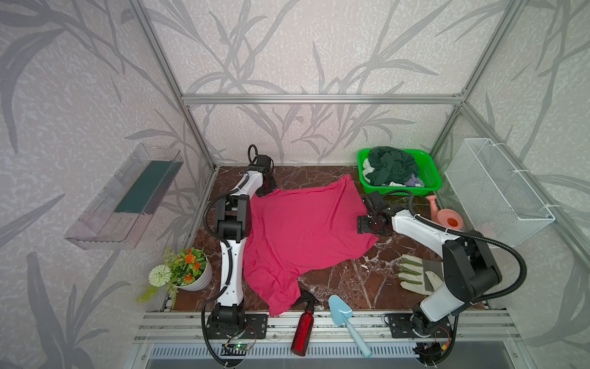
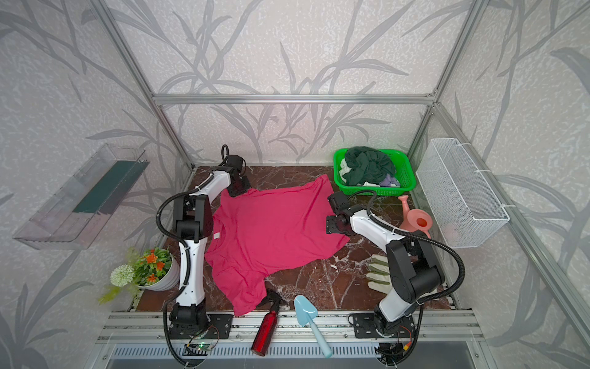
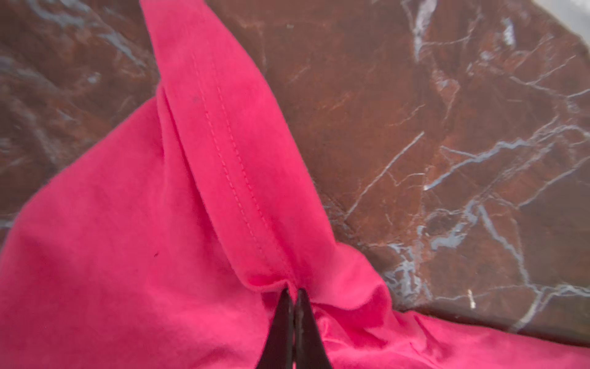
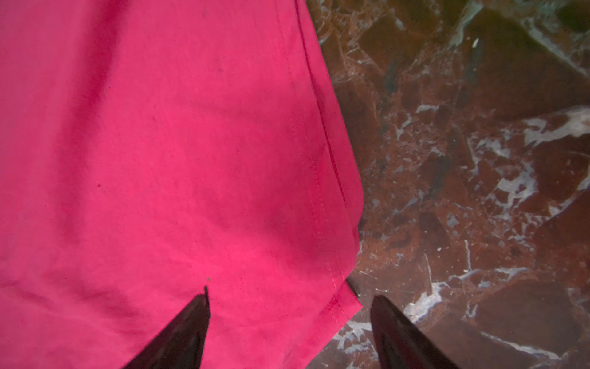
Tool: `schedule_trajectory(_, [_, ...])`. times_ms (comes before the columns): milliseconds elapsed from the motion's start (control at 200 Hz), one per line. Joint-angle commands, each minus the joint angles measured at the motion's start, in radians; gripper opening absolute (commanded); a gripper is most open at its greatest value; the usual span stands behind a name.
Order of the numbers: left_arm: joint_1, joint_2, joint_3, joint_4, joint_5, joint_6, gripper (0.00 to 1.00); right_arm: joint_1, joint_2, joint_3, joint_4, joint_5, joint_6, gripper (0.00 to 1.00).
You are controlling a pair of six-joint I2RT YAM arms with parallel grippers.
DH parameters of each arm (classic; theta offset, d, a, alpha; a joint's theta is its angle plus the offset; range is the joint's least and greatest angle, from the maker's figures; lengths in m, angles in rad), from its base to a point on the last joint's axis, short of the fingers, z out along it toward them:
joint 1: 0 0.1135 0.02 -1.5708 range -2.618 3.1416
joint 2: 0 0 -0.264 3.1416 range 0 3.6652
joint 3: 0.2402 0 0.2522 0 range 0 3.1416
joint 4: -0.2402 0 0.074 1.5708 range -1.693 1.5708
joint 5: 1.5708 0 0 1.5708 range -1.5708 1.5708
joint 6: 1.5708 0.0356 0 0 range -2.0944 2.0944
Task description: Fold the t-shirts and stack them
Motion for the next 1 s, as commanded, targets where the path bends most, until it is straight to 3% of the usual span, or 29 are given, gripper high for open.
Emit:
schedule_trajectory(0, [-0.008, 0.026, 0.126, -0.075, 0.017, 0.03, 0.0, -0.018, 0.008, 0.003, -0.049, 0.03, 0.044, 0.79])
schedule_trajectory(260, [-0.008, 0.271, 0.628, -0.17, 0.134, 0.089, 0.0, -0.033, -0.03, -0.052, -0.048, 0.019, 0.052, 0.78])
schedule_trajectory(290, [-0.006, 0.289, 0.654, -0.15, 0.153, 0.087, 0.03, -0.034, -0.034, -0.056, -0.048, 0.018, 0.052, 0.78])
schedule_trajectory(380, [-0.004, 0.306, 0.662, -0.061, 0.217, 0.104, 0.23, -0.034, -0.047, -0.059, -0.051, 0.012, 0.055, 0.78])
schedule_trajectory(535, [-0.008, 0.244, 0.636, -0.045, 0.267, 0.19, 0.29, -0.034, -0.068, -0.056, -0.088, 0.025, 0.076, 0.78])
schedule_trajectory(640, [-0.026, 0.096, 0.466, -0.045, 0.209, 0.245, 0.29, -0.038, -0.086, -0.071, -0.124, 0.077, 0.121, 0.76])
schedule_trajectory(745, [-0.041, -0.101, 0.136, 0.009, 0.122, 0.203, 0.29, -0.066, -0.111, -0.116, -0.103, 0.072, 0.155, 0.73])
schedule_trajectory(800, [-0.042, -0.188, -0.023, 0.028, 0.133, 0.161, 0.29, -0.089, -0.118, -0.14, -0.075, 0.042, 0.156, 0.71])
schedule_trajectory(930, [-0.059, -0.377, -0.414, 0.104, 0.135, 0.093, 0.29, -0.116, -0.104, -0.163, 0.0, -0.041, 0.121, 0.52])
schedule_trajectory(995, [-0.068, -0.457, -0.569, 0.125, 0.099, 0.071, 0.29, -0.116, -0.086, -0.163, 0.038, -0.075, 0.101, 0.48])
